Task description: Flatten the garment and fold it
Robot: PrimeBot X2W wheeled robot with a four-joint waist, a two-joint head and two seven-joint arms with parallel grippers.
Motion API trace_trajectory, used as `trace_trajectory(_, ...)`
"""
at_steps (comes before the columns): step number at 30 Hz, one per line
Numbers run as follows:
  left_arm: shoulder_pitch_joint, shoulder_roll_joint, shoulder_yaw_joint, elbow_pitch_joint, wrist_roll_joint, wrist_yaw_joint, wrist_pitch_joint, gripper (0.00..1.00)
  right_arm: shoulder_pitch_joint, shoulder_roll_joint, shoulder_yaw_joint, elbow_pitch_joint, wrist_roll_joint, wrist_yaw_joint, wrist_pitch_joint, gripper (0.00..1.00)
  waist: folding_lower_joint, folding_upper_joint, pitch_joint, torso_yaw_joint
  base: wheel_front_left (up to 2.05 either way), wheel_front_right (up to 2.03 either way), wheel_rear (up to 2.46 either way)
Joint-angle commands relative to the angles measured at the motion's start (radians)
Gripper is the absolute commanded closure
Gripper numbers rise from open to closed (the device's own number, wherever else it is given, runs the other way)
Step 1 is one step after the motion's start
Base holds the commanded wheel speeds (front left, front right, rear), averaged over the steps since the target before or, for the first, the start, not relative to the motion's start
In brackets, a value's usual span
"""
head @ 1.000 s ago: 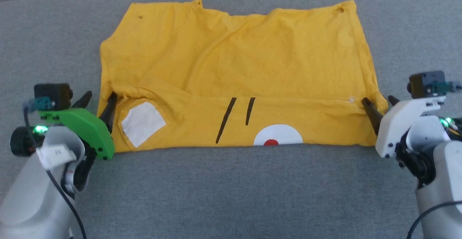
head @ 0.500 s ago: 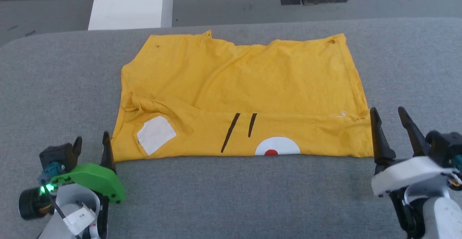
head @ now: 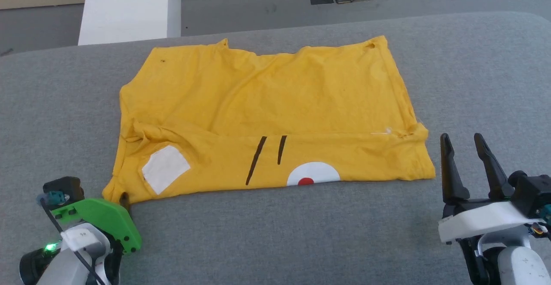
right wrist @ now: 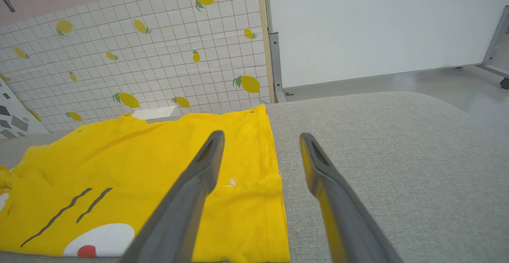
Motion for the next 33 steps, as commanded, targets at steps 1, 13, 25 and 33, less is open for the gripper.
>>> trace_trajectory(1, -0.002, 0.005, -0.008, 0.003, -0.022, 0.002, 0.042, 0.00, 0.006, 0.002, 0.004, 0.001, 0.003, -0.002, 0.000, 0.00, 0.0000, 0.0000, 0.001, -0.008, 0.00, 0.00, 0.00)
trace_trajectory(13, 0.009, 0.022, -0.027, -0.061, -0.046, -0.030, 0.087, 1.00, -0.070, 0.003, -0.040, 0.097, -0.010, -0.002, 0.104, 0.00, 0.0000, 0.0000, 0.009, 0.009, 0.00, 0.00, 0.00)
trace_trajectory(25, -0.027, 0.007, -0.058, -0.040, -0.036, -0.078, 0.044, 1.00, -0.204, 0.003, -0.120, 0.235, -0.071, -0.002, 0.849, 1.00, 0.0000, 0.0000, 0.047, 0.052, 0.00, 0.00, 0.00)
trace_trajectory(33, -0.034, 0.006, -0.047, -0.048, 0.030, -0.096, -0.144, 1.00, -0.162, 0.003, -0.093, 0.066, -0.048, -0.002, 0.770, 1.00, 0.0000, 0.0000, -0.004, 0.065, 0.00, 0.00, 0.00)
